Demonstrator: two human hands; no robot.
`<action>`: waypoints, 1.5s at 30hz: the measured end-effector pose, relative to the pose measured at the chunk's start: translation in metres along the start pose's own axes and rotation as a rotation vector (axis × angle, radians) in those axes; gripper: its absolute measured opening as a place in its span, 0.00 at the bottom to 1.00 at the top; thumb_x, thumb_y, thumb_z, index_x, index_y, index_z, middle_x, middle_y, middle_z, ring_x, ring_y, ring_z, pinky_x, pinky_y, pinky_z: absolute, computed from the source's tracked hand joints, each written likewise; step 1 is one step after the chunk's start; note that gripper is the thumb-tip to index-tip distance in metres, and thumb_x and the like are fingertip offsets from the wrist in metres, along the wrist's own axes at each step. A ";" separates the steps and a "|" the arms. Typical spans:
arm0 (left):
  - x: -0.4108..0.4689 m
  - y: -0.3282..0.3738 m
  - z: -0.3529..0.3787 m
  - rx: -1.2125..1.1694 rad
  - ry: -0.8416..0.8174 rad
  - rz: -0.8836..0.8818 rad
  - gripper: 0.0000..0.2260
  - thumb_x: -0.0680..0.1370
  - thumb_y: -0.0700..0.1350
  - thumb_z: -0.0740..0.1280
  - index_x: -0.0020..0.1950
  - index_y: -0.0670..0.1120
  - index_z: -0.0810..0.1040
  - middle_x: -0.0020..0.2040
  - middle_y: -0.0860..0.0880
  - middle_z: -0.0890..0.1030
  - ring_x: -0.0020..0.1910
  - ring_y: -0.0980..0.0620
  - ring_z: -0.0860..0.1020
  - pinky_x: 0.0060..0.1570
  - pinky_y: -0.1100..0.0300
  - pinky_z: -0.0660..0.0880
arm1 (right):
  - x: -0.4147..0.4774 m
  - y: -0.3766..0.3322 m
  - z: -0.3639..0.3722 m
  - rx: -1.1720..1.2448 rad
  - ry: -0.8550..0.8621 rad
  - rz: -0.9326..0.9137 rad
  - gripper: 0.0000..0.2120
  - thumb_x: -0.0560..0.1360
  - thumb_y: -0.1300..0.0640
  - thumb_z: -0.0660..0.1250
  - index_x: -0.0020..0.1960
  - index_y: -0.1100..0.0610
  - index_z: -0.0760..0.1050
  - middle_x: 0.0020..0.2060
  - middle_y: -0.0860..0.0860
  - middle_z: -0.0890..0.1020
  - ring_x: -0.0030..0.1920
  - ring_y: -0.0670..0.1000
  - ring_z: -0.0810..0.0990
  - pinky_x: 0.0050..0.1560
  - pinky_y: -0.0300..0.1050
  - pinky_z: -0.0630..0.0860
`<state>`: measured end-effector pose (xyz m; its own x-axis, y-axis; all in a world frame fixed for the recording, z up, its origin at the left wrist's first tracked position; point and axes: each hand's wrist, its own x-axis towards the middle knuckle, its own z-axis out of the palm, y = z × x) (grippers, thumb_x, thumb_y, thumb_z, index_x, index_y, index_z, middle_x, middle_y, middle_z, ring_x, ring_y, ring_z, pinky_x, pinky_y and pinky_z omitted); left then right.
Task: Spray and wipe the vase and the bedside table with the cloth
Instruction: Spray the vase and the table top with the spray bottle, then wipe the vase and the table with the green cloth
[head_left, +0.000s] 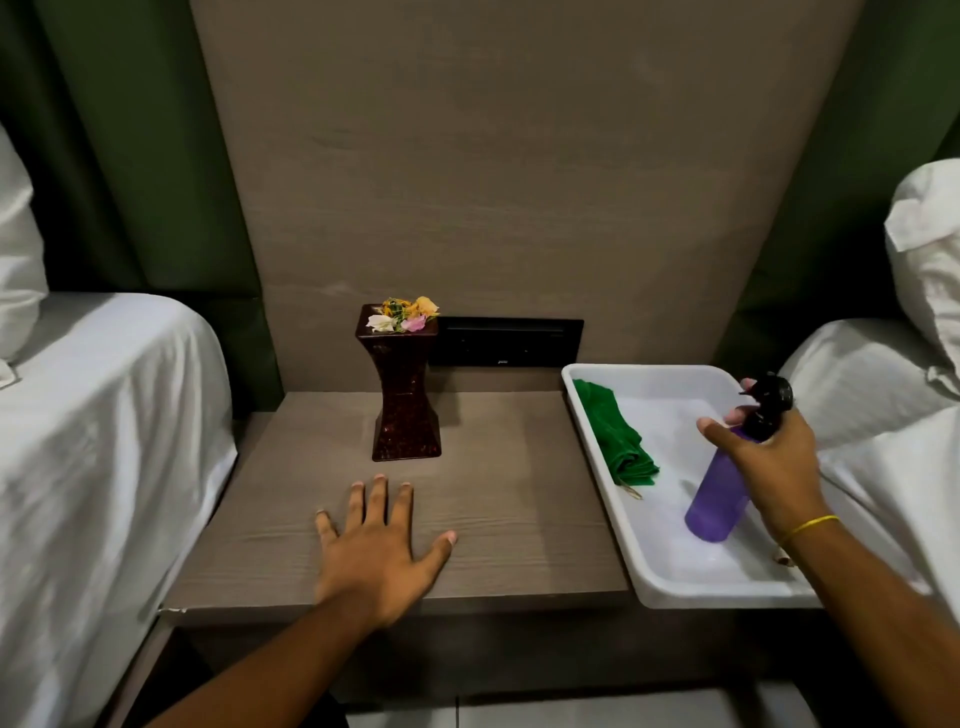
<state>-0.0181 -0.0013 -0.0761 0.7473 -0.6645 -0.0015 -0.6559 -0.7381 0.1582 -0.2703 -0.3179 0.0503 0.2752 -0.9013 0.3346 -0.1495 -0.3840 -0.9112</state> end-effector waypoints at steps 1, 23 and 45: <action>0.000 0.000 0.000 0.002 -0.003 -0.002 0.47 0.74 0.81 0.38 0.86 0.56 0.44 0.88 0.47 0.43 0.86 0.43 0.41 0.80 0.29 0.42 | 0.000 -0.006 -0.002 0.019 0.024 -0.021 0.33 0.69 0.59 0.80 0.71 0.53 0.72 0.53 0.53 0.79 0.53 0.53 0.78 0.66 0.64 0.75; -0.003 0.005 -0.003 0.018 -0.013 -0.037 0.47 0.74 0.81 0.39 0.86 0.56 0.44 0.88 0.47 0.44 0.86 0.42 0.41 0.80 0.30 0.42 | 0.031 0.012 0.120 -0.731 -0.550 0.114 0.23 0.71 0.58 0.75 0.65 0.57 0.80 0.62 0.58 0.83 0.62 0.61 0.80 0.64 0.49 0.76; 0.189 0.019 -0.243 -0.027 0.065 0.171 0.38 0.76 0.75 0.60 0.80 0.55 0.66 0.80 0.47 0.69 0.78 0.40 0.67 0.73 0.30 0.61 | 0.021 -0.015 0.105 0.374 -0.151 0.711 0.11 0.77 0.64 0.64 0.59 0.62 0.75 0.47 0.60 0.83 0.46 0.61 0.82 0.53 0.57 0.79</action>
<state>0.1361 -0.1126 0.1672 0.6309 -0.7705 0.0909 -0.7716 -0.6109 0.1770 -0.1630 -0.3096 0.0461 0.3626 -0.8573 -0.3654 -0.0171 0.3859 -0.9224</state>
